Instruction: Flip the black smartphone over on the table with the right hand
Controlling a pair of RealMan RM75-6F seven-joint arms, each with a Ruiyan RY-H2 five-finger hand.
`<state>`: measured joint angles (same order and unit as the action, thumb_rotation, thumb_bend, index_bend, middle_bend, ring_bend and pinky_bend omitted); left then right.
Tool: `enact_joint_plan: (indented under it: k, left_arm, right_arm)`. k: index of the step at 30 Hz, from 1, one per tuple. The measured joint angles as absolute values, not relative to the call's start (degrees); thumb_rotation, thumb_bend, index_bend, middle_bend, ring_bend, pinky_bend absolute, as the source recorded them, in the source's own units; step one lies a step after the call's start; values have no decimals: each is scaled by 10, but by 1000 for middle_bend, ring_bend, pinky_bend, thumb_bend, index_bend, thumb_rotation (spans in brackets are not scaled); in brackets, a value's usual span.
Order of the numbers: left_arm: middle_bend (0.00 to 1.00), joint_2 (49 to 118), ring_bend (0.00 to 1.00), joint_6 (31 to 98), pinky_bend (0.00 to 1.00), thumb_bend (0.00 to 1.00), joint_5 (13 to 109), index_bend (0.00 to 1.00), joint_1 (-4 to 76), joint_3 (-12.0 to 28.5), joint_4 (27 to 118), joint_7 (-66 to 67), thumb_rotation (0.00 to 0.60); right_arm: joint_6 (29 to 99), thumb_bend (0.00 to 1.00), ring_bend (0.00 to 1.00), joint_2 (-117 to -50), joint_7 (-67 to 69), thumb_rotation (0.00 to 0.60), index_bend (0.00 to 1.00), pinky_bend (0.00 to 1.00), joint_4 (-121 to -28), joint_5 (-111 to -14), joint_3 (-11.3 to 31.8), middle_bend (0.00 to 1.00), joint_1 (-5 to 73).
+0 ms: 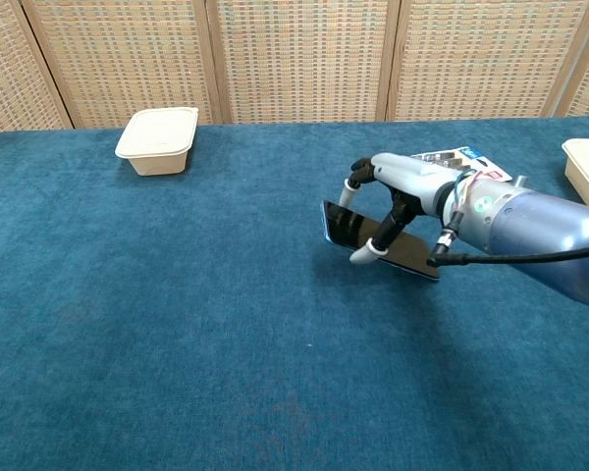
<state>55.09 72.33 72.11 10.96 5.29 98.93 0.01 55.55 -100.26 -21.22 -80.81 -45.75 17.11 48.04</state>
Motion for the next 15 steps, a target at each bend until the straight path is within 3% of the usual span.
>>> enact_joint_plan:
  k: [13, 15]
  left_arm:
    - [0, 551, 0, 736, 0, 0, 733, 0, 105, 49, 996, 5, 600]
    - [0, 551, 0, 737, 0, 0, 733, 0, 104, 49, 997, 7, 600]
  right_arm:
    - [582, 414, 0, -929, -3, 600, 589, 0, -892, -603, 173, 0, 402]
    - [585, 414, 0, -917, 24, 600, 538, 0, -894, -621, 168, 0, 390]
